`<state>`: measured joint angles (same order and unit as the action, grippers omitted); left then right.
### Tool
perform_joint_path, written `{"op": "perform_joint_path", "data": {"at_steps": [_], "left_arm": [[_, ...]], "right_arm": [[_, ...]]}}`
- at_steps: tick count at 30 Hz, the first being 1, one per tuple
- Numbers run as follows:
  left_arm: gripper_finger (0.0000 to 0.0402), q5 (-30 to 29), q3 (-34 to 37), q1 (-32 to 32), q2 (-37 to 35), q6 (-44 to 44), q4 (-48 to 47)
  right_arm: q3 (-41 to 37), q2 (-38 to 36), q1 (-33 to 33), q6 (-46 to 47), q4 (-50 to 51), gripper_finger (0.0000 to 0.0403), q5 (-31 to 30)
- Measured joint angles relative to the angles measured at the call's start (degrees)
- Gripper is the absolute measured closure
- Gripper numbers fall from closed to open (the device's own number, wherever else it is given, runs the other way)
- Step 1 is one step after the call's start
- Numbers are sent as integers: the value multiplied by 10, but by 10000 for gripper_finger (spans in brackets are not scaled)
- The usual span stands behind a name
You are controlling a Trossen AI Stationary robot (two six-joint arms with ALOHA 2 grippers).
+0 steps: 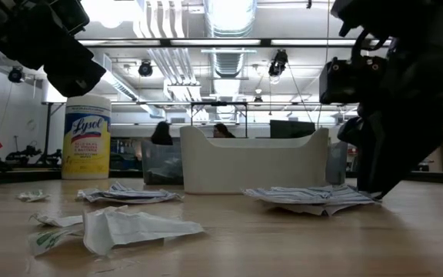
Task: Pick & Place First Aid Supplies
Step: Put the alcohol pad into the bottom left black bin
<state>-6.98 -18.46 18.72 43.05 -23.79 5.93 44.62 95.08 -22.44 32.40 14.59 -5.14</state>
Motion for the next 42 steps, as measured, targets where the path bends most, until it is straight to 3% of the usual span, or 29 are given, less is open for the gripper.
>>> {"op": "perform_joint_path", "data": {"at_steps": [42], "left_arm": [[284, -6, 0, 0, 0, 0, 0]], "right_arm": [[0, -31, 5, -17, -7, 280, 1]]}}
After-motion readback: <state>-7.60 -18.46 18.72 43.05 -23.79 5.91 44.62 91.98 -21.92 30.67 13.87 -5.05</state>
